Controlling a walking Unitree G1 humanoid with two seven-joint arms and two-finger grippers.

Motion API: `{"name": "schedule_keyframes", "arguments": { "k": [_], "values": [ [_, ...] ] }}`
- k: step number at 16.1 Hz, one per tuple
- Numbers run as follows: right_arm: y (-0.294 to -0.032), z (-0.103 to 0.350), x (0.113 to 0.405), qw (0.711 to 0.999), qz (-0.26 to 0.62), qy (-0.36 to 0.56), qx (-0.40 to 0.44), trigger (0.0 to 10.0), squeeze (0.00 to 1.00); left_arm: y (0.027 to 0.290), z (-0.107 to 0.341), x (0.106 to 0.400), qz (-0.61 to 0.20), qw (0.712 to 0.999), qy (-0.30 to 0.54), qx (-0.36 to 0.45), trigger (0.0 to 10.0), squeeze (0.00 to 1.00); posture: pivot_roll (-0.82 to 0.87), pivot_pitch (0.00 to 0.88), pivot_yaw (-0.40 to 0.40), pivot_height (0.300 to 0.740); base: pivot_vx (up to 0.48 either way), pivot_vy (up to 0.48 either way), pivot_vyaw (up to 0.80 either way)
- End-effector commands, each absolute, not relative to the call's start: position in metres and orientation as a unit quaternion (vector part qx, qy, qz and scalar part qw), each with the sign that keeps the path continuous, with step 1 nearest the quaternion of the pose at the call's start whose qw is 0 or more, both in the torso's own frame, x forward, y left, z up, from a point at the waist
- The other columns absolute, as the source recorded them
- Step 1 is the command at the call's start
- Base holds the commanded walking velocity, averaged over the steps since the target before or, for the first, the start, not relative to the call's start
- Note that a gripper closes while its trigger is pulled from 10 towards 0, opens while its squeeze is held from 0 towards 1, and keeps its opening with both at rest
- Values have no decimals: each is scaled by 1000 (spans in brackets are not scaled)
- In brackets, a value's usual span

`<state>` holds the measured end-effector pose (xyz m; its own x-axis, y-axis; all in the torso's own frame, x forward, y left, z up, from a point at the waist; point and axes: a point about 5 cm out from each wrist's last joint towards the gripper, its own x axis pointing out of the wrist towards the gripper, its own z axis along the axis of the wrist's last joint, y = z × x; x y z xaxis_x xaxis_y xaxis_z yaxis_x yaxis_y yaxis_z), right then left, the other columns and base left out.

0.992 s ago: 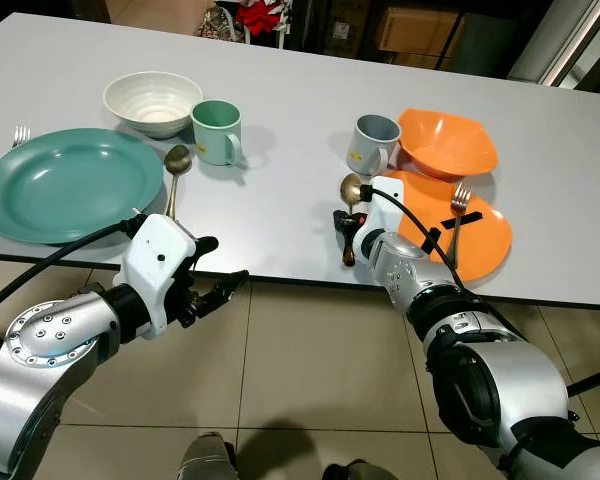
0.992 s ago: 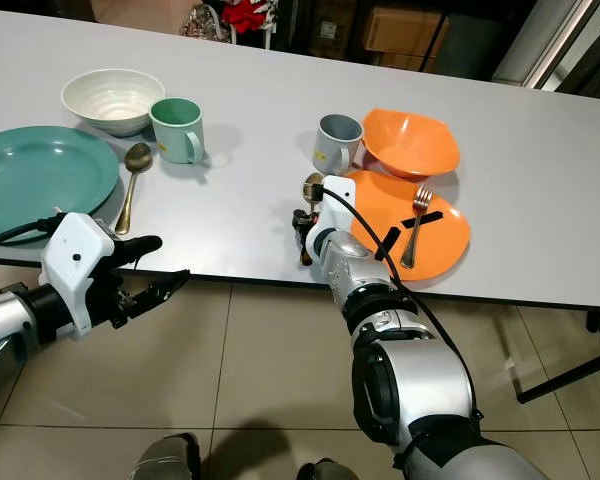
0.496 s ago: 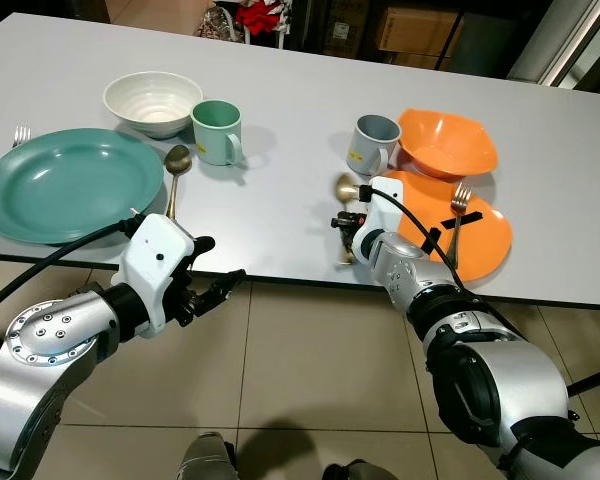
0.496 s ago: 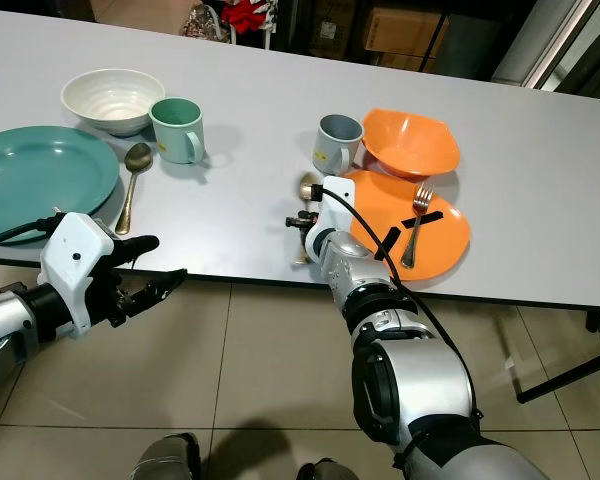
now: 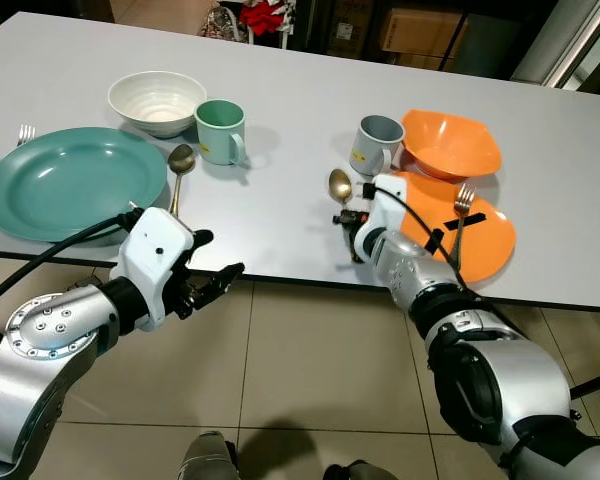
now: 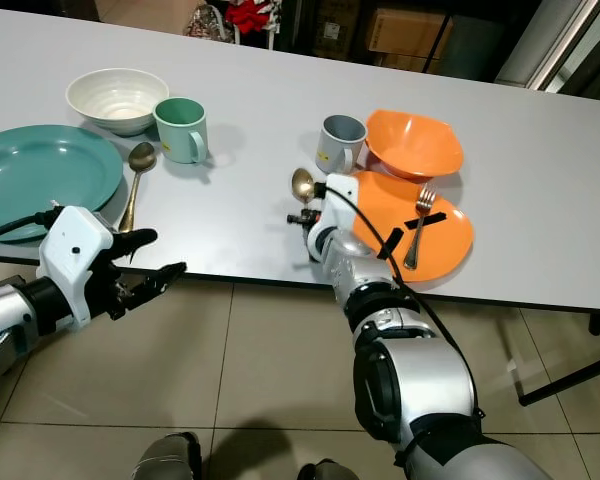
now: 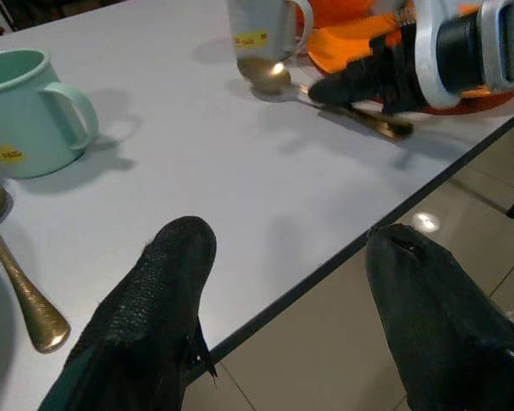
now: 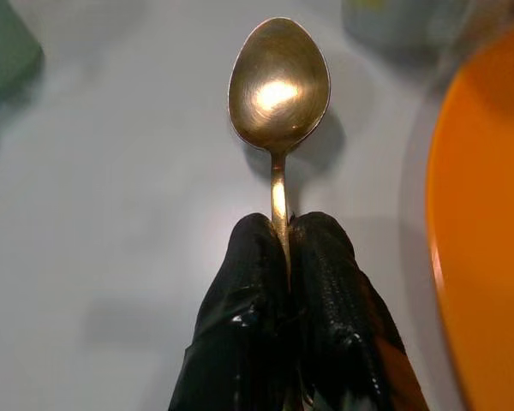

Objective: Setting the table

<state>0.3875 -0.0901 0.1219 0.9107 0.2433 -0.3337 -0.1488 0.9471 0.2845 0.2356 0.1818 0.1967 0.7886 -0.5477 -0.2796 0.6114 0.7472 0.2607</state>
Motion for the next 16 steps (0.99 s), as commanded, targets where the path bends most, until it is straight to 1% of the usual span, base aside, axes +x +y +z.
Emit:
{"name": "schedule_keyframes", "arguments": {
  "k": [1,3,5,7,9,10,11,13,14,16],
  "values": [
    [-96,148,398,978,95,133,129,0,0,180,195,236,-315,928,95,173,10000,0,219,71,-73,740,0,0,0],
    [-102,163,401,983,88,99,126,0,0,180,196,236,-315,928,94,174,10000,0,219,71,-73,740,0,0,0],
    [-112,169,398,984,66,85,141,0,0,179,196,236,-315,928,93,175,10000,0,218,73,-76,740,0,0,0],
    [-128,166,387,982,18,84,166,0,0,178,197,236,-317,928,91,174,10000,0,218,72,-76,740,0,0,0],
    [-135,163,377,981,0,85,175,0,0,177,196,235,-321,927,92,173,10000,0,210,74,-71,740,0,0,0],
    [-140,162,361,980,-12,84,181,0,0,176,196,235,-324,926,91,172,10000,0,205,75,-66,740,0,0,0],
    [-141,162,355,980,-15,84,181,0,0,176,196,235,-324,926,90,171,10000,0,205,75,-66,740,0,0,0],
    [-146,153,340,978,-31,104,181,0,0,171,196,235,-331,925,88,166,10000,0,197,76,-61,740,0,0,0],
    [-149,150,338,977,-38,110,180,0,0,170,196,235,-333,924,87,165,10000,0,197,76,-61,740,0,0,0],
    [-163,143,339,975,-42,138,167,118,0,165,196,236,-343,922,85,160,10000,0,193,77,-52,740,0,0,0]
  ]
}}
